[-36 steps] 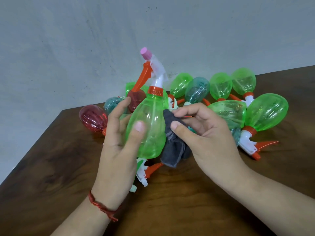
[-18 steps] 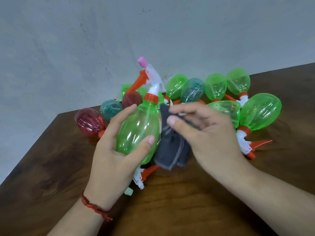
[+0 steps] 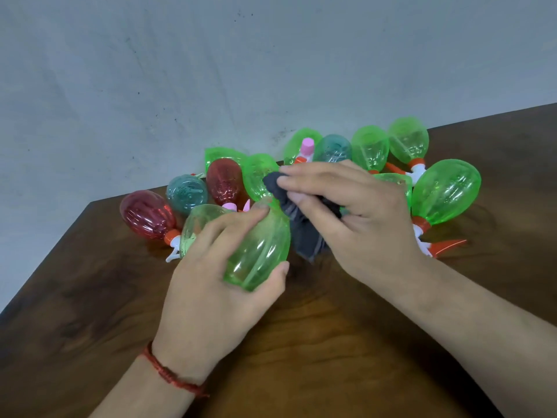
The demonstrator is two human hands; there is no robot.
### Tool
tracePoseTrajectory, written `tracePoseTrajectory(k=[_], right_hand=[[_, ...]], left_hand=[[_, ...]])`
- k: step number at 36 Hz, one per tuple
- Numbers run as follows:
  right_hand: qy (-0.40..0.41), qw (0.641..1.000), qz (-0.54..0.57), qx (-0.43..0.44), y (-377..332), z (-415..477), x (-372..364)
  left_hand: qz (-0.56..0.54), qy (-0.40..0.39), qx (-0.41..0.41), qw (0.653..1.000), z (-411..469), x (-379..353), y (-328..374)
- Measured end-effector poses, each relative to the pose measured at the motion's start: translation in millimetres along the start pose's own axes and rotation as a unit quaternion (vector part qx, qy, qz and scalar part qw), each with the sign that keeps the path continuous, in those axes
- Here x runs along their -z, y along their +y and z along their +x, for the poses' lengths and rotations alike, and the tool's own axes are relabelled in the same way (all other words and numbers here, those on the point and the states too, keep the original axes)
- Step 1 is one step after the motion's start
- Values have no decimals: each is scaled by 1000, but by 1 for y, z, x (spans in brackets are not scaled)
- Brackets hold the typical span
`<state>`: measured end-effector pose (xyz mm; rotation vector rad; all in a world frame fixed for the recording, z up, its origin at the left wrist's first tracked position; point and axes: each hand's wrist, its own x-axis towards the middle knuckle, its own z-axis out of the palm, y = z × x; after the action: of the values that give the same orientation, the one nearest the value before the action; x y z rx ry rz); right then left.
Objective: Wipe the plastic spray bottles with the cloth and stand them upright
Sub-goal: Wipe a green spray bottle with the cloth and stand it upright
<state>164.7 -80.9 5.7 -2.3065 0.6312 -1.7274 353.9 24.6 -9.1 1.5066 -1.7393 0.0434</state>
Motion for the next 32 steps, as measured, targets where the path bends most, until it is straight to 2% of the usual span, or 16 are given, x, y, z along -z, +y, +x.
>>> tracePoseTrajectory(k=[2,7,13,16,19,22,27,30,32], right_hand=[[-19,1000,7,4,1,0,1],[59,998,-25,-7,8,3,9],[-27,999,26,-12,5,1,5],[38,992,88,-78,5,4,9],[96,990,35,-101,9,4,13],[54,995,-16,-78,12,4,10],[-33,994,-96,28,13,-1,6],[-54,995,-77,9,17,2,8],[-36,998,-56,-10,18,3,12]], left_hand=[[-19,0,2,1000,0,0,1],[-77,1,12,997,-1,2,9],[-170,-21,62,983,-3,1,6],[-230,-28,89,969,0,1,5],[-268,-44,92,958,2,2,5],[-291,-52,85,952,0,1,6],[-308,-27,97,946,2,3,8],[-304,-25,115,945,3,3,4],[-302,-23,125,945,5,5,2]])
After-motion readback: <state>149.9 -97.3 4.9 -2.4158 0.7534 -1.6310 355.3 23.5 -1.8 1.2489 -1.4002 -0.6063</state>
